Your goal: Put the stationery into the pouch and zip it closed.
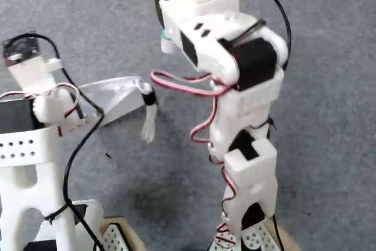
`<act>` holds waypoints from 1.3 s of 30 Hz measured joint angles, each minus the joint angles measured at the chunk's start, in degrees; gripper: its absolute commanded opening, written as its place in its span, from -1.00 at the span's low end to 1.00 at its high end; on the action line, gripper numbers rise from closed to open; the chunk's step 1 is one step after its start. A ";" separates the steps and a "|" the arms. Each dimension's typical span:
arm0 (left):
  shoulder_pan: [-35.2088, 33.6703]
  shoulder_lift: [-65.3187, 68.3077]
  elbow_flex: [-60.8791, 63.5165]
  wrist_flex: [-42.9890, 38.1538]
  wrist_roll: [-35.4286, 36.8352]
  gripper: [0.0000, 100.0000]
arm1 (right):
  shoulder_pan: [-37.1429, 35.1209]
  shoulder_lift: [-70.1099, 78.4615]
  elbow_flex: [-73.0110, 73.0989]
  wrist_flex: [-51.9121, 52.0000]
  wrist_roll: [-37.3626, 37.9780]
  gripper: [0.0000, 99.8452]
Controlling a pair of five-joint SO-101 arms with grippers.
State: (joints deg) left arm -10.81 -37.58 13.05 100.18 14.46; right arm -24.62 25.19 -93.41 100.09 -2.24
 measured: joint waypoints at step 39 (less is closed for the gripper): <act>12.84 0.00 0.00 0.09 -0.53 -0.94 | -18.11 -16.44 16.88 0.70 0.35 -0.98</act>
State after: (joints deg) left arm 2.02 -37.58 13.05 100.26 13.93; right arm -42.73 8.75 -76.53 100.79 -1.89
